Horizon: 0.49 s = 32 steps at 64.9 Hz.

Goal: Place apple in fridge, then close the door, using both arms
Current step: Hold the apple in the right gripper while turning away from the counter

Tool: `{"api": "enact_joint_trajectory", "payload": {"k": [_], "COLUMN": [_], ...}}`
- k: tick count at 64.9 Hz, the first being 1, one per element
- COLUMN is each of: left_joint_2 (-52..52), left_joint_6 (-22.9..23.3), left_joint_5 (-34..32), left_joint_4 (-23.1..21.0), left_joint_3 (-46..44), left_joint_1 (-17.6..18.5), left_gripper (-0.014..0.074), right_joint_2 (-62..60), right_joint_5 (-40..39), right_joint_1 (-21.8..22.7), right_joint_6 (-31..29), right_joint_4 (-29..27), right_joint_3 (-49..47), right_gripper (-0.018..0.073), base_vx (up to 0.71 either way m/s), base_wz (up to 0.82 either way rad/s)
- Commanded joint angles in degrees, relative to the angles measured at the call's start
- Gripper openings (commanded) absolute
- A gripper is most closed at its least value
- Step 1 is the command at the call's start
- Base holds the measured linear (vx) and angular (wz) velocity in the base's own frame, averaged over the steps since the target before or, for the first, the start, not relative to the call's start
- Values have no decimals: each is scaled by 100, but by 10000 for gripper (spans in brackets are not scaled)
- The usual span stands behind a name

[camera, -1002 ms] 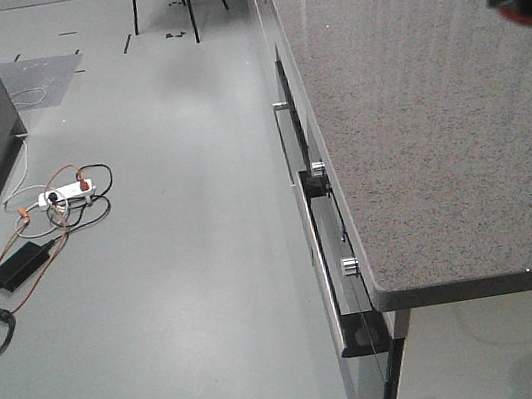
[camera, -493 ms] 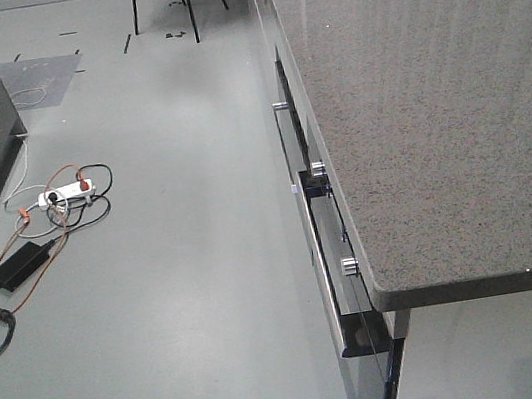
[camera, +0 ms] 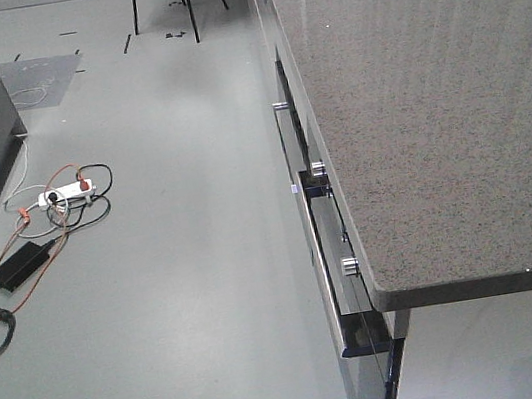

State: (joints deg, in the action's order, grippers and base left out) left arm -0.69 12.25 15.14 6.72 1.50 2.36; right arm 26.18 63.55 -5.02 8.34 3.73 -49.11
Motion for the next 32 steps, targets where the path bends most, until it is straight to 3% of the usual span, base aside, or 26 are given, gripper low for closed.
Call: {"api": "enact_joint_trajectory", "payload": {"k": [1, 32], "left_joint_2": [-79, -79], "left_joint_6": [54, 54], "left_joint_5": [-406, -406], "left_joint_4": [-29, -29], "left_joint_3": [117, 117], "left_joint_1": [19, 19], "left_gripper": [-6, -6], "right_joint_2": [44, 44], "right_joint_5": [-424, -380], "right_joint_1": [12, 12], "right_joint_6": [11, 5], "right_joint_4": [100, 69], "right_joint_3": [-145, -145], "right_gripper": [135, 135], "base_vx": [0, 0], "base_wz": [0, 0]}}
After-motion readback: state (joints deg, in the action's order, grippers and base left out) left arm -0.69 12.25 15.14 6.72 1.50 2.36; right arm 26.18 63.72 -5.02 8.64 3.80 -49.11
